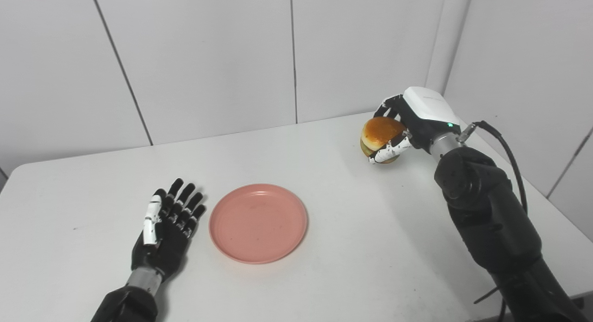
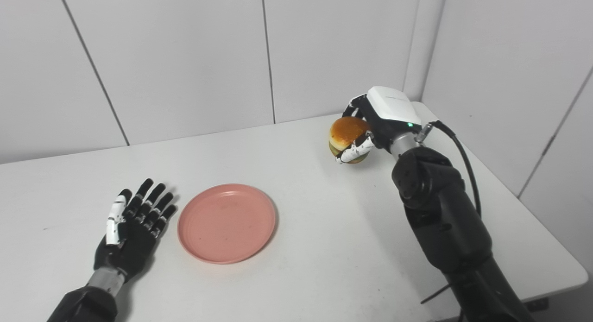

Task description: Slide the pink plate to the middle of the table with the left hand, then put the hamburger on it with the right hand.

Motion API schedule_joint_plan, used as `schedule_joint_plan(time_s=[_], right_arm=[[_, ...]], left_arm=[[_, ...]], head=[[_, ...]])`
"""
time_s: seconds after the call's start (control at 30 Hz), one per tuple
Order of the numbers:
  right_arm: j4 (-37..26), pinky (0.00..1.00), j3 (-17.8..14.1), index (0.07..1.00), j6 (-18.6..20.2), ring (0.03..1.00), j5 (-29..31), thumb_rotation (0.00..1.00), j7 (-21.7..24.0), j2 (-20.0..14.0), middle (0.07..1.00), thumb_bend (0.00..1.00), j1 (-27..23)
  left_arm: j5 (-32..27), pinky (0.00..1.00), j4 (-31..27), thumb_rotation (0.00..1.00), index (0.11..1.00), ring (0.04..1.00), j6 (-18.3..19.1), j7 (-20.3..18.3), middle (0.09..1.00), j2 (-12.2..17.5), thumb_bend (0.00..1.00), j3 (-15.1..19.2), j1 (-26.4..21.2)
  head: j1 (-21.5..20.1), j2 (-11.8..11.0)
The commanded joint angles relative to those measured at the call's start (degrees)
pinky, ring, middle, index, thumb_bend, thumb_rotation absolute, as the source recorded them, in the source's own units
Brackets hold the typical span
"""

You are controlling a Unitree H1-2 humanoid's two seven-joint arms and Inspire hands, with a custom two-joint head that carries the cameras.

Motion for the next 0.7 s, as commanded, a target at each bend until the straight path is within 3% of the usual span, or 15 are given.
schedule_joint_plan(time_s=[0.0, 0.27, 0.67], right_arm=[[-1.6, 0.23, 1.5, 0.525, -0.4, 0.316, 0.1, 0.00, -0.1, 0.7, 0.409, 0.52, -3.5], [-0.5, 0.25, 6.3, 0.524, -1.5, 0.336, 1.8, 0.00, -0.3, 5.2, 0.413, 0.52, -5.4], [3.3, 0.25, 14.1, 0.524, -3.7, 0.339, 2.7, 0.00, -1.9, 11.6, 0.419, 0.52, -6.3]], left_arm=[[1.7, 0.98, 0.2, 1.00, 0.959, 0.958, 2.9, 2.0, 0.964, -0.9, 0.34, -0.9, 0.7], [3.6, 0.96, -0.2, 1.00, 0.956, 0.951, 2.9, 4.2, 0.958, -3.2, 0.34, -2.4, 0.3], [5.2, 0.95, 0.7, 1.00, 0.947, 0.934, 2.4, 5.4, 0.947, -5.2, 0.34, -2.8, -0.6]], head=[[2.9, 0.4], [10.3, 2.0], [13.8, 3.1]])
